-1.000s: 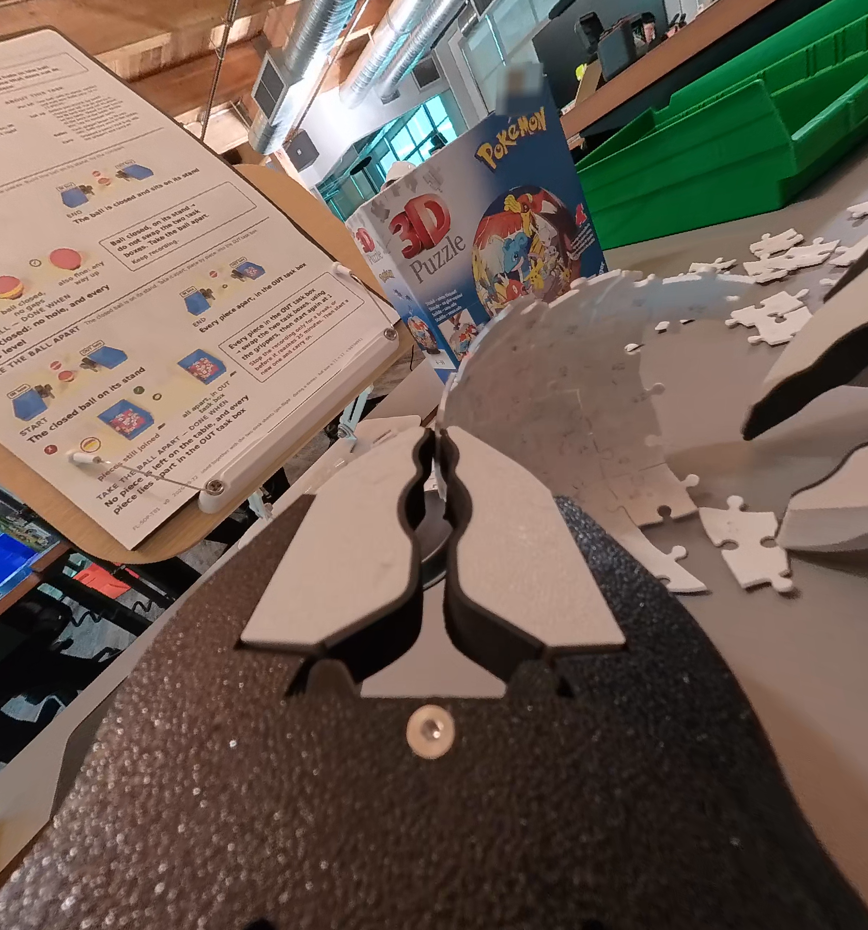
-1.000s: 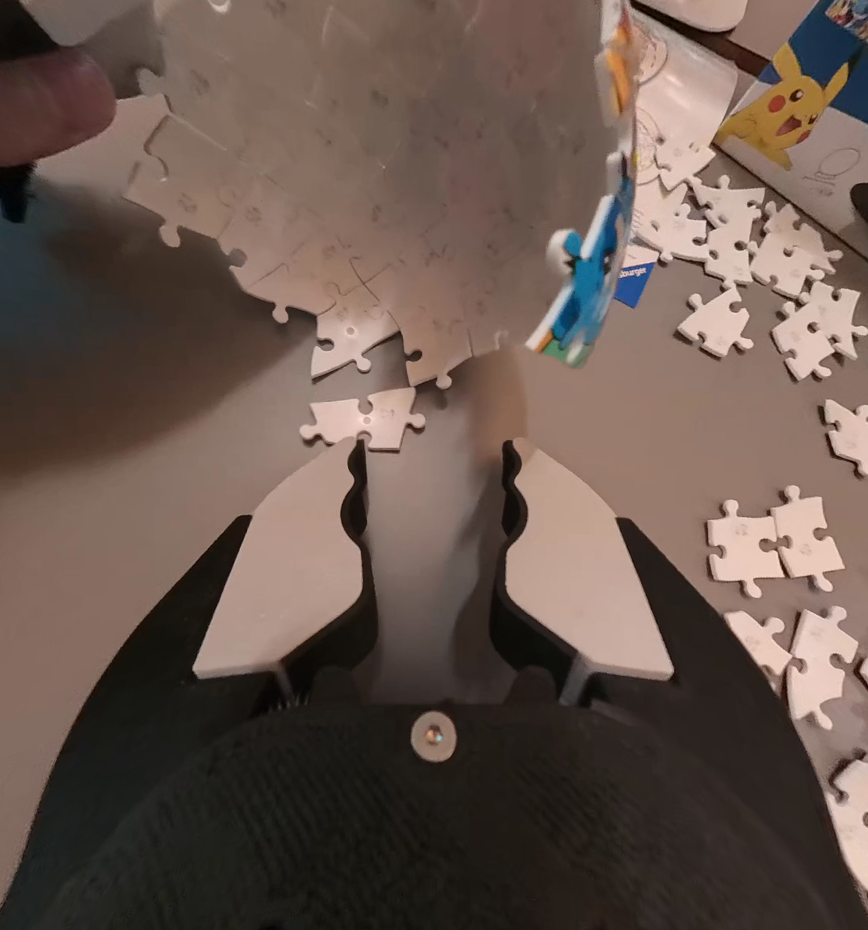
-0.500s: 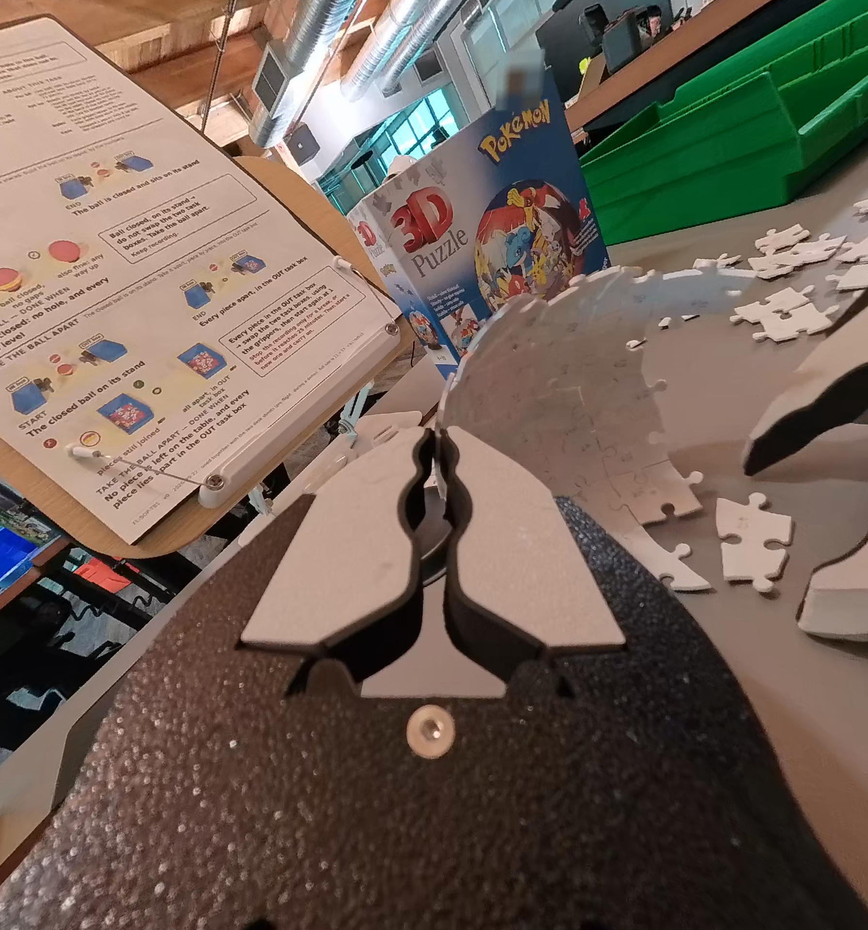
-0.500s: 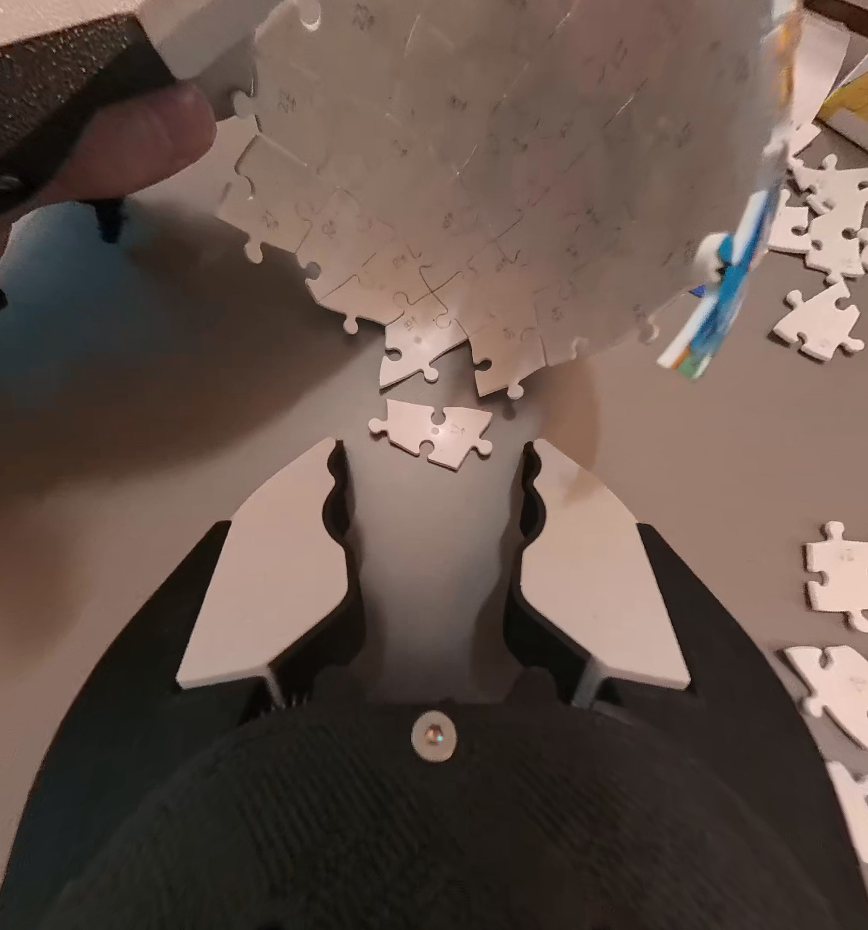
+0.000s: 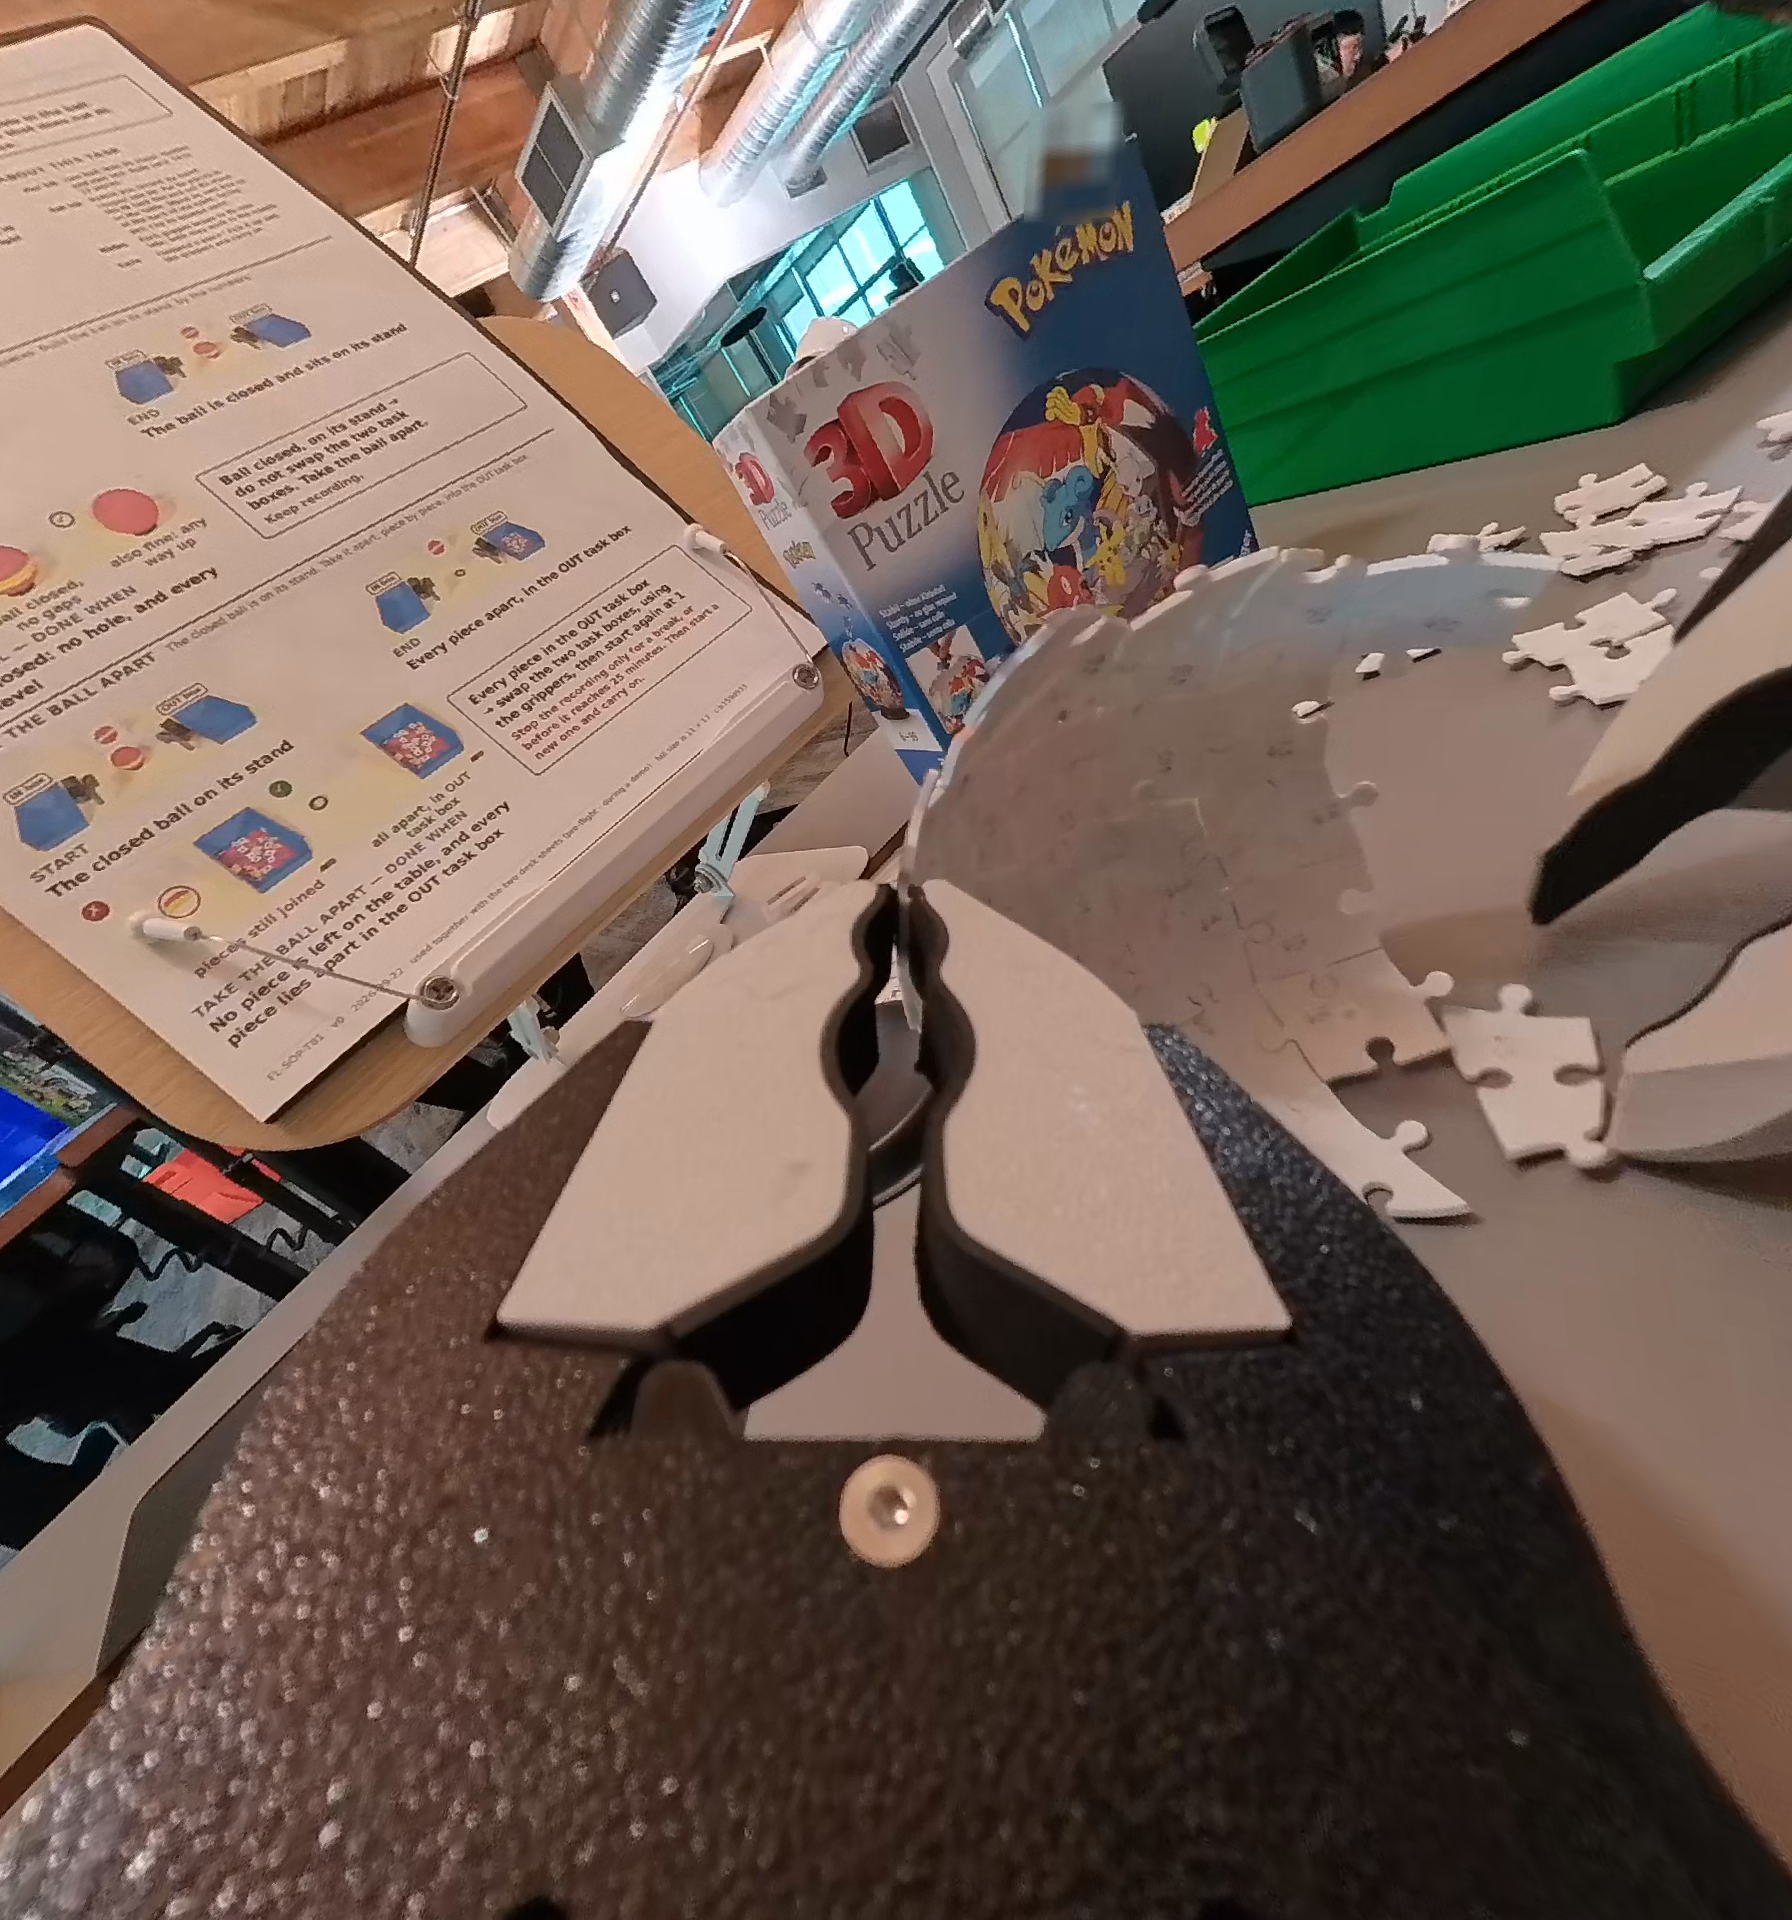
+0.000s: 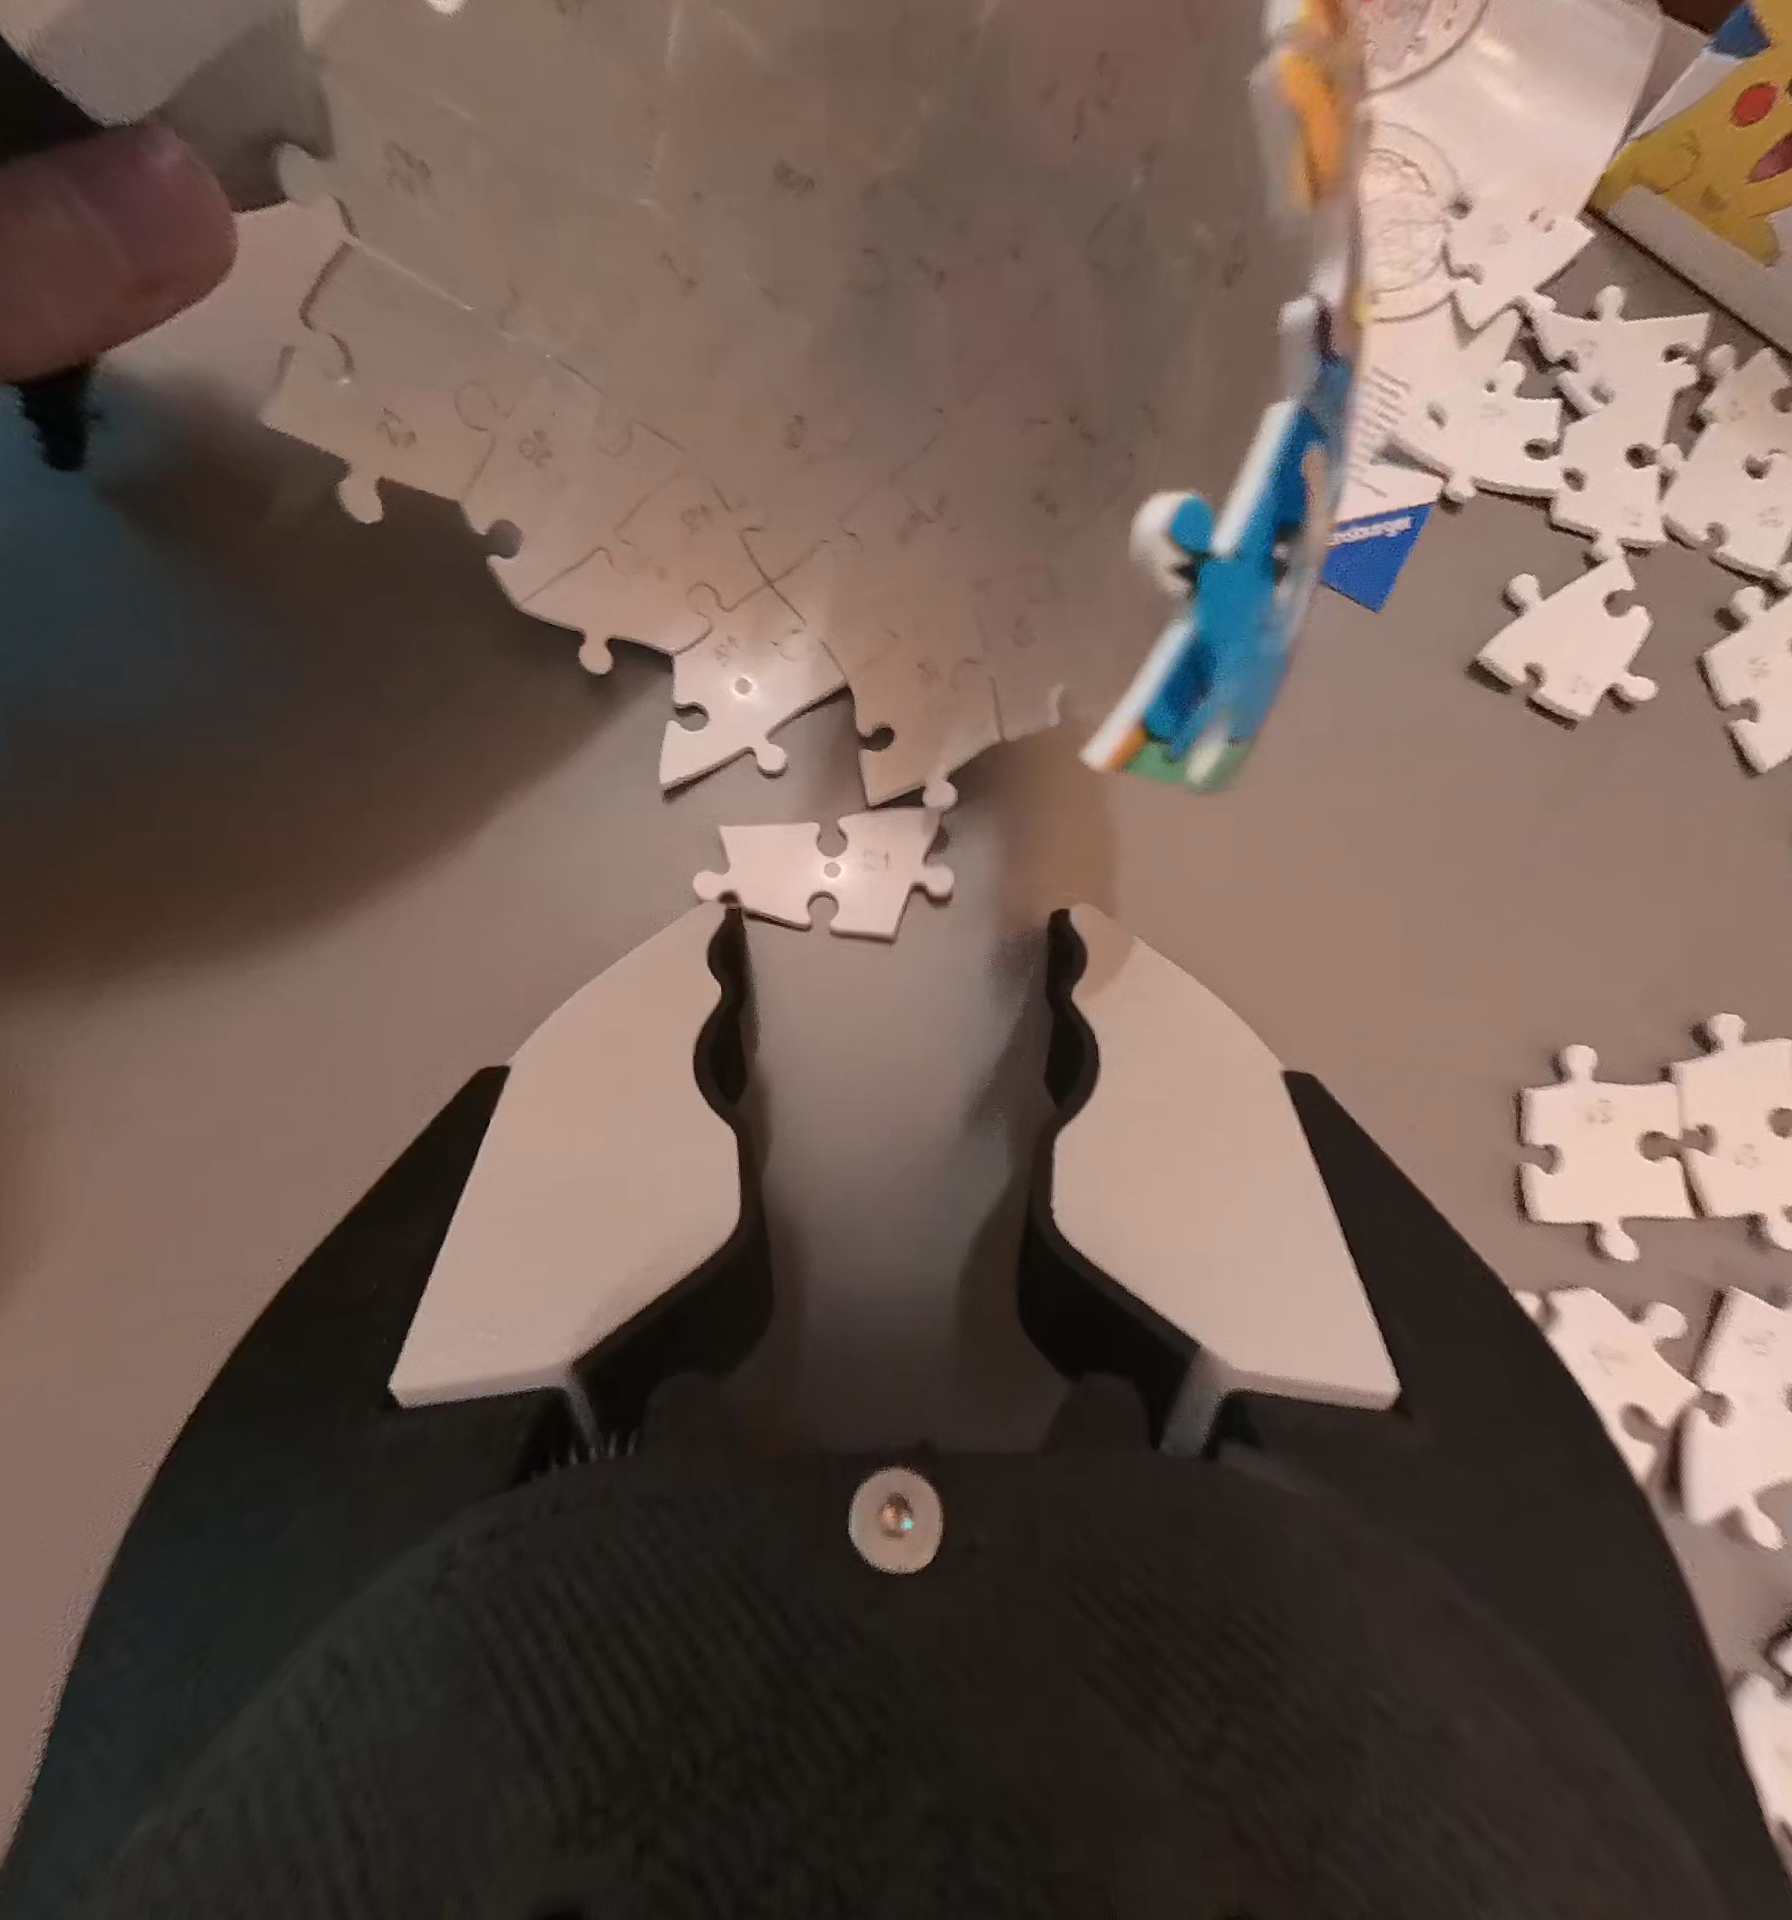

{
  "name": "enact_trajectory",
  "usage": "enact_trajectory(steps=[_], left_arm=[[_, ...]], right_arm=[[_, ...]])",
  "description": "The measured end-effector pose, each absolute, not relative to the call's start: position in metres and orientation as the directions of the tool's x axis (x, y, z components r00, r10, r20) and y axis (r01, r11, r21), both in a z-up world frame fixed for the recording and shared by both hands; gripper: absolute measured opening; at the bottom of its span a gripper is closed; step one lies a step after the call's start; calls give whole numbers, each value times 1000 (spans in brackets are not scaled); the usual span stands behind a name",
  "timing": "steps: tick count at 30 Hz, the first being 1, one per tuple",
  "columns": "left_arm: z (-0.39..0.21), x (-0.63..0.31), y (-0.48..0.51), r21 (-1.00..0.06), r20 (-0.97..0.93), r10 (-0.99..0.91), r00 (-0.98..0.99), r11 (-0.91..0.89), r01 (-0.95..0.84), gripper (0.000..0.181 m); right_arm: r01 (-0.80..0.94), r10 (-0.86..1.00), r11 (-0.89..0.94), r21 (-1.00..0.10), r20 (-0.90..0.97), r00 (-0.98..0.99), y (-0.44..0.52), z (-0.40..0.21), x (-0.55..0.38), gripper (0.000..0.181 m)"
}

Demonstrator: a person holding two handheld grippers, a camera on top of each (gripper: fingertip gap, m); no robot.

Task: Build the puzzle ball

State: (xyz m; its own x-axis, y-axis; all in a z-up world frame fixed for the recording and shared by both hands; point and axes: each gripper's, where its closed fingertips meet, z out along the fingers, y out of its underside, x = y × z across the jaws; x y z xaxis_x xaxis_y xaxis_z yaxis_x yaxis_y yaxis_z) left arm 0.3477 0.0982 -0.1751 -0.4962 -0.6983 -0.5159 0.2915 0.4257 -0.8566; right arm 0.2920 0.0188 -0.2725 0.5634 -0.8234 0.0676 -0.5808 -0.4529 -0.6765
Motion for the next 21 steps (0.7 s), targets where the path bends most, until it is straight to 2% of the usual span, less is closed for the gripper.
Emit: enact_trajectory(steps=[4,7,10,15,21], left_arm=[[-176,348,99,-858,-513,-701,-496,424,288,2],[-176,348,99,-858,-514,-700,-496,426,289,2],[-175,348,98,-857,-515,-699,-496,426,290,2],[-176,350,100,-855,-519,-702,-488,436,283,2],[-176,353,103,-844,-537,-714,-450,464,270,2]], right_arm=[[-562,-798,-413,-716,-13,603,36,-261,278,55],[-544,-804,-439,-716,42,593,33,-264,283,55],[-547,-799,-428,-719,19,600,34,-267,286,59],[-477,-728,-511,-715,64,683,36,-271,288,62],[-449,-685,-528,-721,49,727,43,-272,283,51]])
